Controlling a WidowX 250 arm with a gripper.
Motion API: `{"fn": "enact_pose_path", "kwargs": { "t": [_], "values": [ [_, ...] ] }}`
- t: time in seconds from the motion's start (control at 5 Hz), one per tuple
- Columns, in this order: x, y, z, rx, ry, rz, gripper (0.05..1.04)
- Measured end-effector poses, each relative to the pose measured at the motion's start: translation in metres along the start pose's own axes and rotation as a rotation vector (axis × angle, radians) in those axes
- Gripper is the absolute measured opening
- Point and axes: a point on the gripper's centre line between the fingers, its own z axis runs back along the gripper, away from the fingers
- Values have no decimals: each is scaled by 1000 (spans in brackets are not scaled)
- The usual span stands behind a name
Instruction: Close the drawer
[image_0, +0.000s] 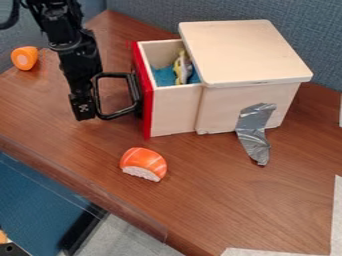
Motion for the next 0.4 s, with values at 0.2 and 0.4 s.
{"fn": "enact_pose_path", "kwargs": {
  "t": [0.2, 0.4],
  "values": [
    [17, -5, 3, -21, -26, -10, 999],
    [46, -9, 15, -8, -75, -28, 1000]
  ]
}}
